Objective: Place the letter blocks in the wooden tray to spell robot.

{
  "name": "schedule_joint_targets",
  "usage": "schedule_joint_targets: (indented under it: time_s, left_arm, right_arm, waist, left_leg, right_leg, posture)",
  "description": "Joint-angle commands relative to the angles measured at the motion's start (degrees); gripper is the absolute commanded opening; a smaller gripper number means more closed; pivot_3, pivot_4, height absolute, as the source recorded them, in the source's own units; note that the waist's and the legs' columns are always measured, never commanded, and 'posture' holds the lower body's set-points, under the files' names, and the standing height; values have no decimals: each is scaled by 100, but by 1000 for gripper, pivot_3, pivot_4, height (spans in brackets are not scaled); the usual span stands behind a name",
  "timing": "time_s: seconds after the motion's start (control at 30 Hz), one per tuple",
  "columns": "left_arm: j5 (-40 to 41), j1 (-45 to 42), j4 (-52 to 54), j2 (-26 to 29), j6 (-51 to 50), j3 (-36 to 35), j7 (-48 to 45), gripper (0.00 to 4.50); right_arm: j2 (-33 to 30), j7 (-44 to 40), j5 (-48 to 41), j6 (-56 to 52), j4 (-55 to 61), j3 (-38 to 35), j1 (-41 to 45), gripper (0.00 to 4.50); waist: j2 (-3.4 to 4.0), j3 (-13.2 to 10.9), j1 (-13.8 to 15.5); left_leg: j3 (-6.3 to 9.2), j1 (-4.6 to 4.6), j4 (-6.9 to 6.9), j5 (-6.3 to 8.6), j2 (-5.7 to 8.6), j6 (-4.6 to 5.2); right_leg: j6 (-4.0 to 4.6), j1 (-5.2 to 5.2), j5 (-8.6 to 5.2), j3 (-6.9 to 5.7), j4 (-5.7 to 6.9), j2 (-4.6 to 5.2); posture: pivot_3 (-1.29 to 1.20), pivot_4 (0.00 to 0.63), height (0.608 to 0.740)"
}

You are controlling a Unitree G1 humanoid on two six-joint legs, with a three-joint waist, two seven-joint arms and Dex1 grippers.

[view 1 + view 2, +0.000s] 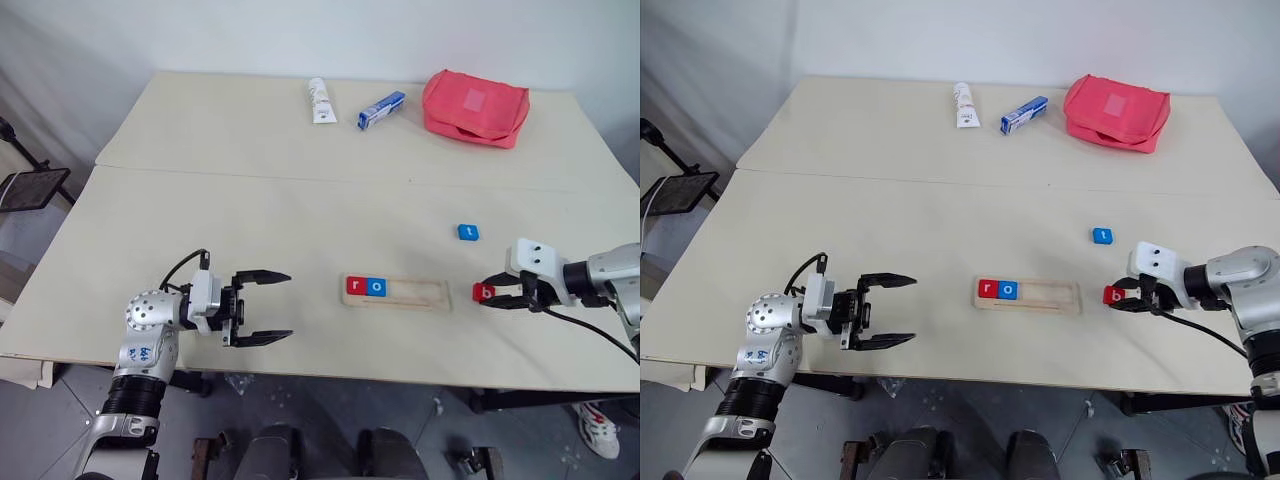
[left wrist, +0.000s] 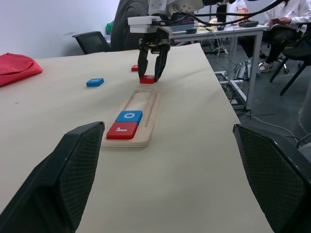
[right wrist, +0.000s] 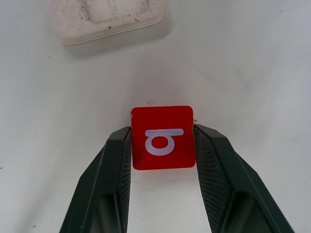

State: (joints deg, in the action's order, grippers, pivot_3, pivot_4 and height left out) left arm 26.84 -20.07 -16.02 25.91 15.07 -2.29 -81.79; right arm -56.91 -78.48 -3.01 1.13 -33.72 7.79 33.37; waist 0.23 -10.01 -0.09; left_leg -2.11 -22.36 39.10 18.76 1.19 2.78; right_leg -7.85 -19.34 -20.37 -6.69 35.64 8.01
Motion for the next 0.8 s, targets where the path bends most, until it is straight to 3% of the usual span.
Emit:
schedule_joint_targets:
  time_s: [0.03, 0.33, 0.57, 0.8]
  left_arm:
    - [108, -165, 49, 7, 44, -55, -31, 4500]
    - [48, -506, -353, -18, 108, -15, -251, 4500]
    - [-57, -620, -573, -31, 173, 21, -278, 4500]
    - [-127, -627, -528, -49, 160, 107, -203, 4500]
  right_arm:
    - [1, 231, 78, -563, 380, -105, 117, 1466]
    - [182, 273, -570, -2897, 2698, -188, 307, 1466]
    - [453, 443, -441, -3443, 3614, 366, 265, 1466]
    - [764, 647, -221, -3702, 3722, 885, 587, 1466]
  waist:
    - [0, 0, 0]
    - [2, 0, 3]
    - [1, 0, 35]
    - [1, 0, -2]
  left_leg:
    - [0, 0, 0, 0, 0, 0]
    - [-1, -5, -5, 2, -3, -4]
    - [5, -9, -3, 5, 9, 2]
    - [4, -9, -4, 5, 8, 1]
  right_leg:
    - [0, 0, 0, 0, 0, 0]
    - [0, -17, 0, -2, 8, -1]
    - [0, -17, 0, -4, 11, 8]
    - [0, -23, 0, -12, 17, 8]
  posture:
    - [0, 150, 740]
    - [0, 150, 740]
    - [0, 150, 740]
    - [0, 150, 740]
